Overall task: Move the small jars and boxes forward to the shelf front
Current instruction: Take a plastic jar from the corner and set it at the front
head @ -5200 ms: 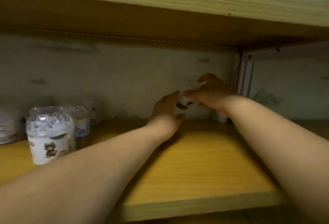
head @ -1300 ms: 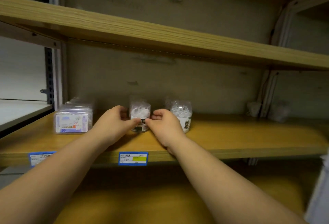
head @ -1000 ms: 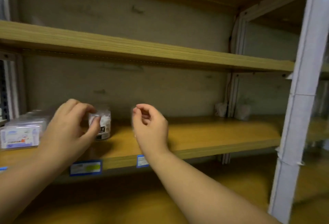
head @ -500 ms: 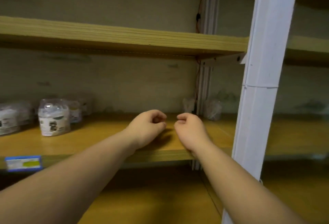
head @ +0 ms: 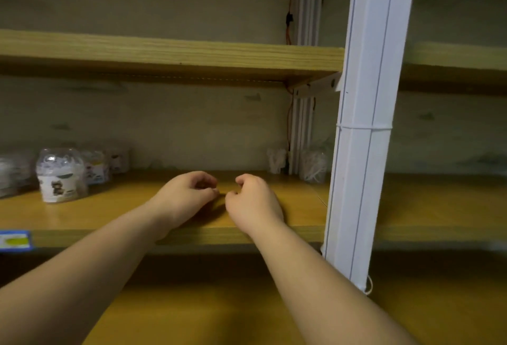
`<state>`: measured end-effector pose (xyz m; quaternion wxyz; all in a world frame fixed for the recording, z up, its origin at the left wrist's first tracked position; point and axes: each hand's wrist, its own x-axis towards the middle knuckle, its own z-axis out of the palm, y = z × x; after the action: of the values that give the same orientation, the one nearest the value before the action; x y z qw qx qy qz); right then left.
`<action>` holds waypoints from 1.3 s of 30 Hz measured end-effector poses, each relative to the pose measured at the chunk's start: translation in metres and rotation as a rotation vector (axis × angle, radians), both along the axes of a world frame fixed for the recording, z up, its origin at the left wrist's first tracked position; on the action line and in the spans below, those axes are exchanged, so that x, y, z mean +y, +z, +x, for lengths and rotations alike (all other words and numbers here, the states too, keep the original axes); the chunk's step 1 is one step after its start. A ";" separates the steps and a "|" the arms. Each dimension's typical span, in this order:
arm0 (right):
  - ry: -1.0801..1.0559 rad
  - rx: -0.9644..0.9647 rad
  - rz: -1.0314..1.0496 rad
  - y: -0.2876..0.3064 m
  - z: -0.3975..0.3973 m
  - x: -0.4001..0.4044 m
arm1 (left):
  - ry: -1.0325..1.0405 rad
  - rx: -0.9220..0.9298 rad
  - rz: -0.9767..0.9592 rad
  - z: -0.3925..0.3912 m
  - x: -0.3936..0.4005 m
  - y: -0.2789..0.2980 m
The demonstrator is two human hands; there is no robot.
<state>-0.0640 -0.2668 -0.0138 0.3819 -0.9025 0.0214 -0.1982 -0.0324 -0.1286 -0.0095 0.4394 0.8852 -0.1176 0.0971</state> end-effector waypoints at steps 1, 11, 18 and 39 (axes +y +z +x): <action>0.004 0.018 0.012 0.001 0.001 -0.002 | 0.004 0.017 0.013 0.000 -0.003 0.001; -0.018 0.360 0.183 0.044 0.105 -0.036 | -0.073 0.201 0.137 0.060 -0.044 0.019; -0.189 0.236 0.190 0.032 0.164 -0.054 | -0.261 0.126 0.190 0.140 -0.067 0.012; -0.133 0.067 0.290 0.007 0.192 -0.066 | -0.280 0.036 -0.350 0.224 -0.068 -0.011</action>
<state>0.1283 -0.3328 -0.0066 0.4932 -0.8405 0.1225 -0.1877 0.1918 -0.1968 -0.0207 0.5976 0.7720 -0.2129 0.0384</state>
